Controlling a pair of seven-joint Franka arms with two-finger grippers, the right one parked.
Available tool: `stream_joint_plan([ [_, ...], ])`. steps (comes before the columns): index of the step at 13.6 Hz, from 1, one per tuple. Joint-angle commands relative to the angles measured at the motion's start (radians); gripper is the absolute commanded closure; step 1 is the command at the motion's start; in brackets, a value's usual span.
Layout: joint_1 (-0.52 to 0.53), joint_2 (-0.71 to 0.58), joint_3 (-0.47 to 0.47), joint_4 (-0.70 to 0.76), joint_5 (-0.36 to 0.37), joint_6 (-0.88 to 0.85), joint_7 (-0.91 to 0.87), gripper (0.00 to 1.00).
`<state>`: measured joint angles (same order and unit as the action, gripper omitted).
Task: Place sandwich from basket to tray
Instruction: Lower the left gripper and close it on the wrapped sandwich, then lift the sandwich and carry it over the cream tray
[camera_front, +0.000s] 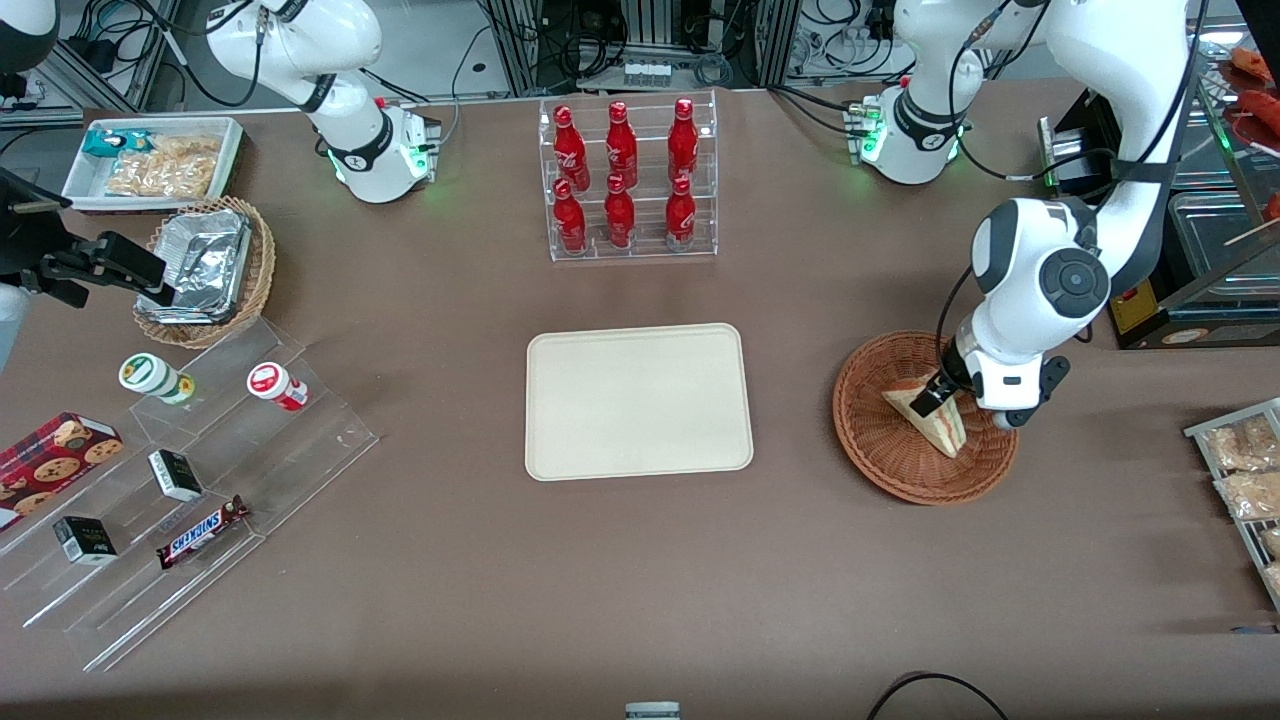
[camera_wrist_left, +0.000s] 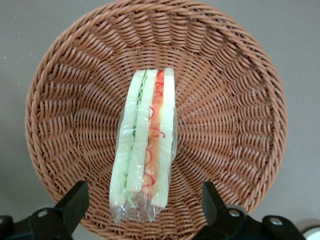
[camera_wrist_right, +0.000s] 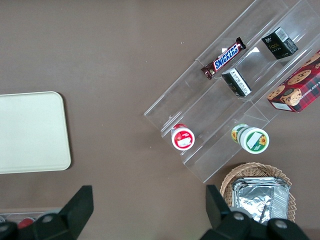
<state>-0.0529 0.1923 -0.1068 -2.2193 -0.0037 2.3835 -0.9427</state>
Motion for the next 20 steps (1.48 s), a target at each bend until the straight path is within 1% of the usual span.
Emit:
stream_joint_plan([
  [1,-0.010,0.038,0.006,0.000,-0.010,0.052,-0.037,0.00],
  [5,-0.007,0.072,0.007,-0.002,-0.010,0.059,-0.039,0.01],
  [6,-0.007,0.072,0.007,-0.002,-0.010,0.057,-0.039,0.14],
  [7,-0.007,0.072,0.007,-0.002,-0.010,0.057,-0.039,0.38],
  [8,-0.008,0.070,0.007,-0.002,-0.009,0.054,-0.038,0.66],
  [9,-0.008,0.069,0.007,0.000,-0.009,0.051,-0.030,0.86],
  [10,-0.008,0.064,0.007,0.007,-0.009,0.046,-0.027,0.90],
  [12,-0.008,0.052,0.009,0.020,0.004,0.011,-0.027,0.91],
  [14,-0.013,0.044,0.007,0.079,0.008,-0.077,-0.022,0.92],
  [15,-0.015,0.044,-0.001,0.114,0.011,-0.152,-0.007,0.92],
  [17,-0.015,0.038,-0.033,0.180,0.021,-0.290,0.079,0.92],
  [19,-0.015,0.041,-0.079,0.248,0.021,-0.392,0.087,0.91],
  [20,-0.015,0.045,-0.108,0.269,0.022,-0.412,0.091,0.91],
])
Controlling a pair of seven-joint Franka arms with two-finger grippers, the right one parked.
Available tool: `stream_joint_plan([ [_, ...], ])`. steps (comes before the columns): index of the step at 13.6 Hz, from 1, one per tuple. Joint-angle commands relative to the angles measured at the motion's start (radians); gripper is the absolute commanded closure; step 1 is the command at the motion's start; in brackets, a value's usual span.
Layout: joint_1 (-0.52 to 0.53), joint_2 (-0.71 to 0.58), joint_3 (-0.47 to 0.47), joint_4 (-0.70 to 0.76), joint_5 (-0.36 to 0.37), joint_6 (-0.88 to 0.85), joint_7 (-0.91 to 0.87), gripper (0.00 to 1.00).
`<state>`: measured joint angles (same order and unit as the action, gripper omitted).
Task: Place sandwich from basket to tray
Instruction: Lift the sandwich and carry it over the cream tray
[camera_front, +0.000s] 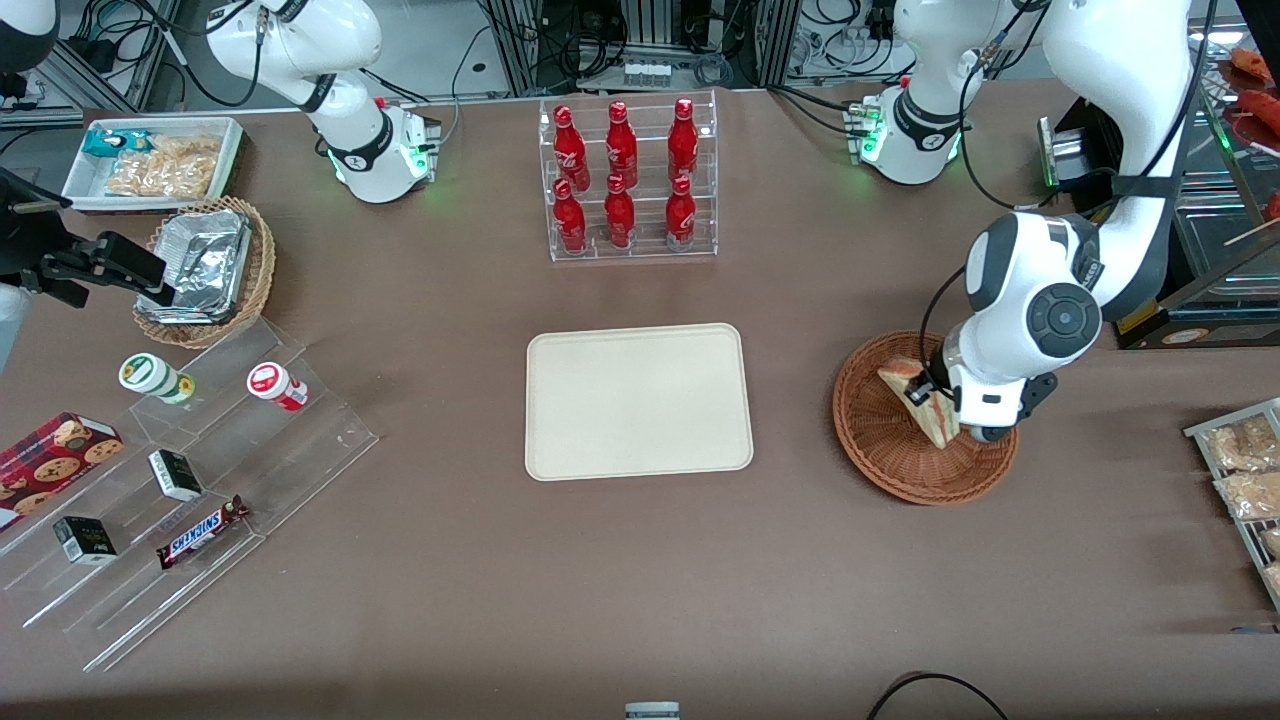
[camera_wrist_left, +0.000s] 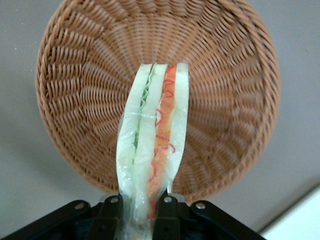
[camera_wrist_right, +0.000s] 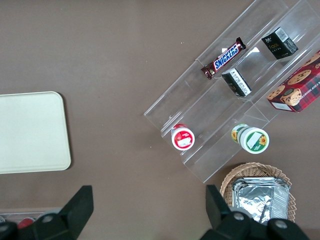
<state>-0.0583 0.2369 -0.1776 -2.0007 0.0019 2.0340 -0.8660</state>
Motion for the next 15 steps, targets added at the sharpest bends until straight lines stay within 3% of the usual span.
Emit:
stream_joint_plan([
  [1,-0.011,0.011,-0.075,0.063,0.023,-0.061,0.030,0.90],
  [8,-0.012,0.220,-0.344,0.279,0.076,-0.055,0.035,0.92],
  [11,-0.129,0.324,-0.350,0.400,0.191,-0.055,-0.091,0.92],
  [15,-0.244,0.430,-0.349,0.512,0.266,-0.034,-0.209,0.92],
])
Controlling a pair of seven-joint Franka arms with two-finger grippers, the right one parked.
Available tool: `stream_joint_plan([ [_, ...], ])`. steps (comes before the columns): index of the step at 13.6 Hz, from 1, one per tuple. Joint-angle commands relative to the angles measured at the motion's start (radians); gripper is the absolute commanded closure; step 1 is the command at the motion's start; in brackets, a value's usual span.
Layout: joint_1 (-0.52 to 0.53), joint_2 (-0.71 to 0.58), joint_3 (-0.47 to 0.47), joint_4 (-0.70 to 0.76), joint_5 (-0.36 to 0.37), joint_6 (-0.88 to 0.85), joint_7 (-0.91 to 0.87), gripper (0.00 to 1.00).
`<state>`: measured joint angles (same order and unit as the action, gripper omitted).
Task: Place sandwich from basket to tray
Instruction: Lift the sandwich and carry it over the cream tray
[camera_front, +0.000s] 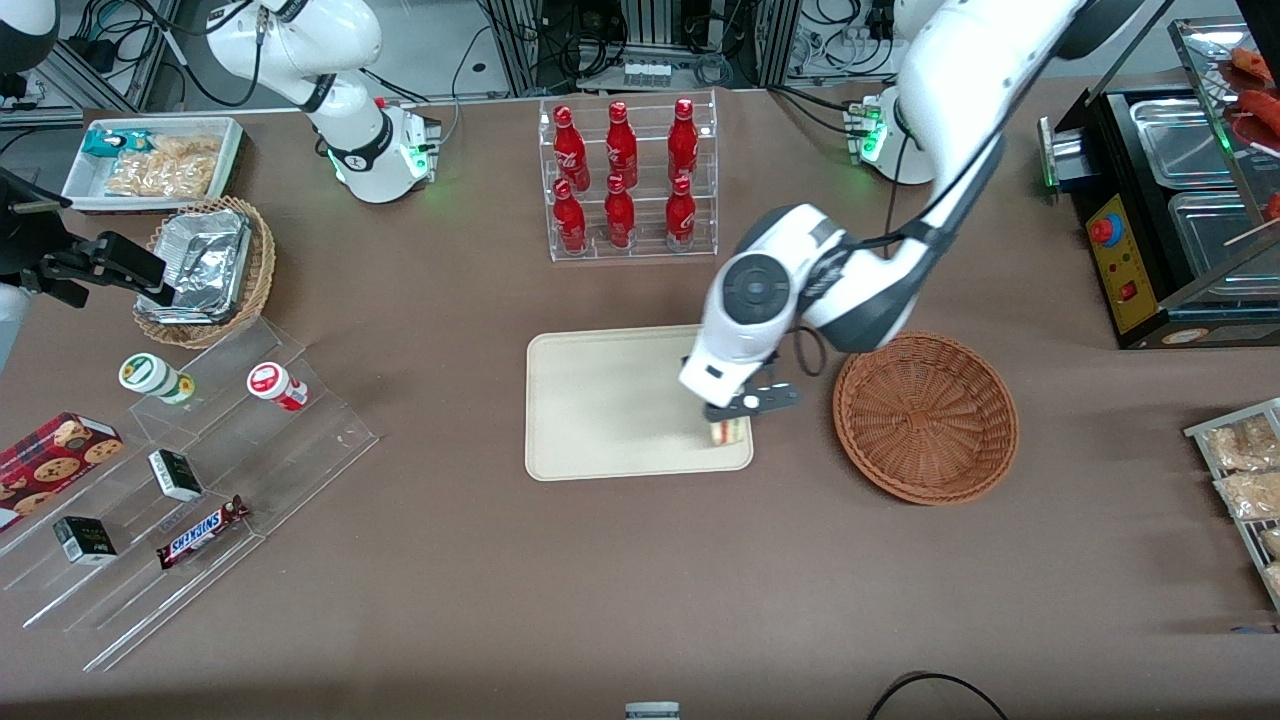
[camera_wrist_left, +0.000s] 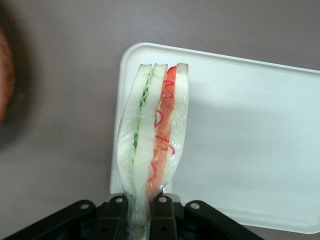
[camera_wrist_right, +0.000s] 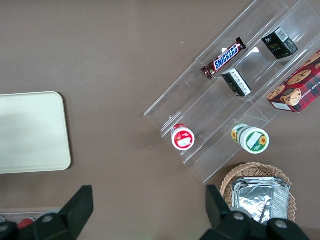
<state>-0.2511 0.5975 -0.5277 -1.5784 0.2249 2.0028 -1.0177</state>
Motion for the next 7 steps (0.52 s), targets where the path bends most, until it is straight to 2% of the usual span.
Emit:
stream_joint_plan([
  [1,-0.072,0.091,0.002,0.107,0.057,0.020,-0.083,0.92],
  [7,-0.171,0.191,0.008,0.161,0.089,0.110,-0.154,0.92],
])
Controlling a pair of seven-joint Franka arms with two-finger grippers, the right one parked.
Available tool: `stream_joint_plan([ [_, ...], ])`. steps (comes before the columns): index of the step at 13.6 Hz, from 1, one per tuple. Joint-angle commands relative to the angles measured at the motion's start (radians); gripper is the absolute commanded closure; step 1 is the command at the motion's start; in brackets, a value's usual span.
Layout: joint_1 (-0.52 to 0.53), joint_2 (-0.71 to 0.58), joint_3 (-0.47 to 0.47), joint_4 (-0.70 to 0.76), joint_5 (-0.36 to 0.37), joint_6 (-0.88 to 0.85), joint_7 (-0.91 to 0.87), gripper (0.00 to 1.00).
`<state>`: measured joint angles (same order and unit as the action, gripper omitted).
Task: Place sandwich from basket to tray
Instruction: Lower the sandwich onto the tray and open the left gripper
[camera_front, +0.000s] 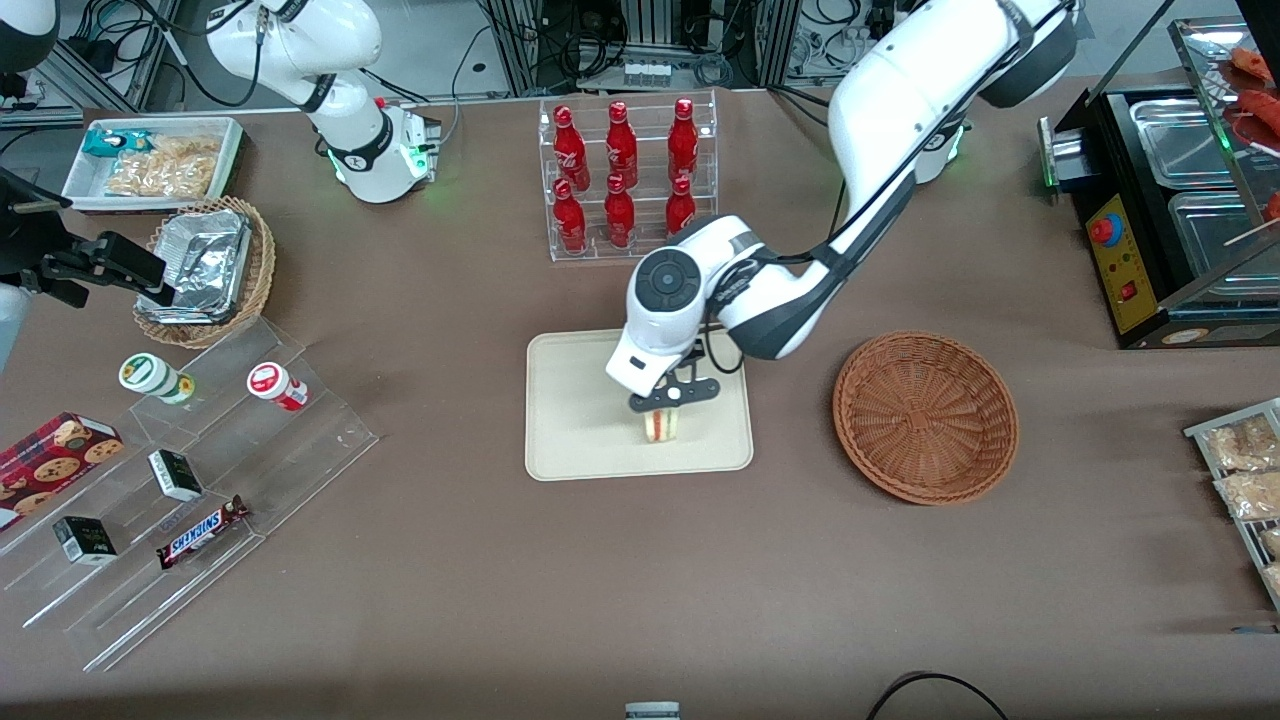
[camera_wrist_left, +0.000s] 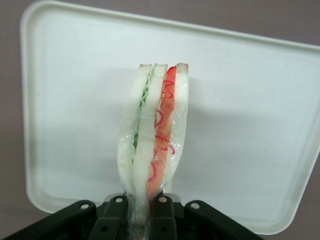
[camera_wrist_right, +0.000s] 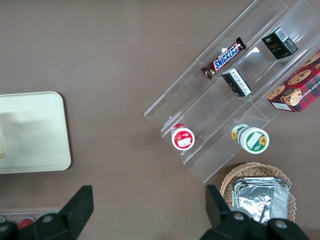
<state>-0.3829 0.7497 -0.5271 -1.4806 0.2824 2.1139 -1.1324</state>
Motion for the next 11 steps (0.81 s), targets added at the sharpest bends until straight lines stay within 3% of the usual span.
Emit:
stream_joint_plan([
  [1,-0.050,0.059,0.012,0.081,0.038,-0.002,-0.046,0.92],
  [7,-0.077,0.094,0.027,0.094,0.043,0.001,-0.055,0.88],
  [8,-0.077,0.094,0.032,0.100,0.041,0.001,-0.055,0.76],
  [9,-0.077,0.091,0.041,0.100,0.040,0.001,-0.055,0.22],
  [10,-0.077,0.085,0.041,0.100,0.040,0.001,-0.055,0.00],
  [11,-0.073,0.079,0.041,0.100,0.040,0.000,-0.053,0.00],
])
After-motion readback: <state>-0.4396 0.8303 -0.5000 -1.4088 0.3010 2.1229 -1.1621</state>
